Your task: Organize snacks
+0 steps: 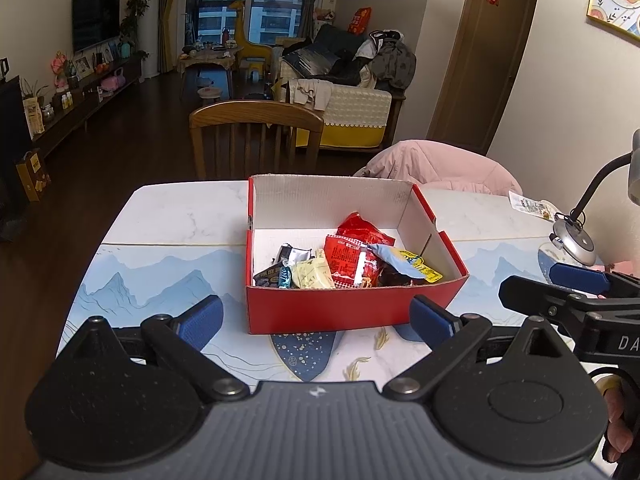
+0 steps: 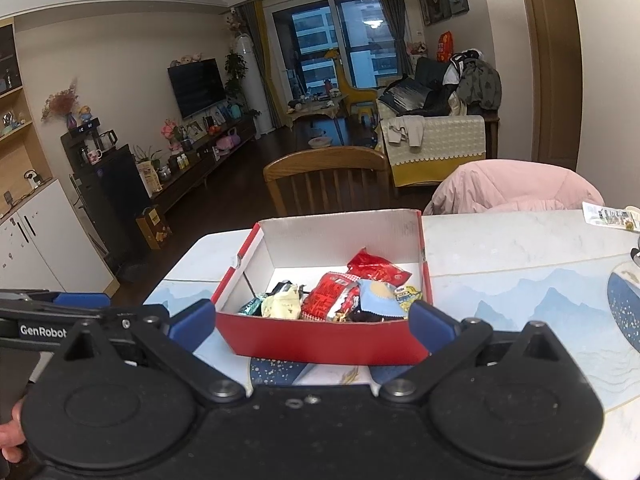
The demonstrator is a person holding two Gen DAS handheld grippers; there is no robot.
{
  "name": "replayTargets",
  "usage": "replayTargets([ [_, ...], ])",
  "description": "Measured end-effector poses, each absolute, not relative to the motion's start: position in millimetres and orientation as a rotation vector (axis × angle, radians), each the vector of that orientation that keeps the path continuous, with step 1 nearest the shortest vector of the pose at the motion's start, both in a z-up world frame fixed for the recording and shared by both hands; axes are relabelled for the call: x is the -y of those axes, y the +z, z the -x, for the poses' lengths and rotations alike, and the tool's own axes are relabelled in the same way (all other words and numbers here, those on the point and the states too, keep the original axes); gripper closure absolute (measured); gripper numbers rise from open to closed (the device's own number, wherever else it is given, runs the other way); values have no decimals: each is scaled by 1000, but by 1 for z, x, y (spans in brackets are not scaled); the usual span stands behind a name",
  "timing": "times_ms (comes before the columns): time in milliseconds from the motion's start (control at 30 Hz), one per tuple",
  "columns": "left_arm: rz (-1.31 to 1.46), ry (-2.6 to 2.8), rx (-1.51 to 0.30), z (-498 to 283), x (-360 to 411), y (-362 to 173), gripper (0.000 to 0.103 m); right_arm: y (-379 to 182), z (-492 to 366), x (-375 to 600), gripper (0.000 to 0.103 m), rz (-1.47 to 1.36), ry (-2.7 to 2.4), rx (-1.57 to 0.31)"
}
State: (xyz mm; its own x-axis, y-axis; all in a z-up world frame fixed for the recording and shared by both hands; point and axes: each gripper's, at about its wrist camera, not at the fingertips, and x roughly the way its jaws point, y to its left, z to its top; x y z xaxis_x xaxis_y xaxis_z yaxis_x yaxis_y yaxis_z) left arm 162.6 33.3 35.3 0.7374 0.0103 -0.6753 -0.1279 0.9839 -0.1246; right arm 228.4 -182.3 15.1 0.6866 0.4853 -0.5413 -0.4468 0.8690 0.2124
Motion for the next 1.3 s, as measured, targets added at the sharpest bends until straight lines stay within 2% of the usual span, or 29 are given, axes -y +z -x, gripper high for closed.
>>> replayTargets([
  [1300,168,46,-732,-158,-28,39,3,10,-227,183,0,-78,517,-636],
])
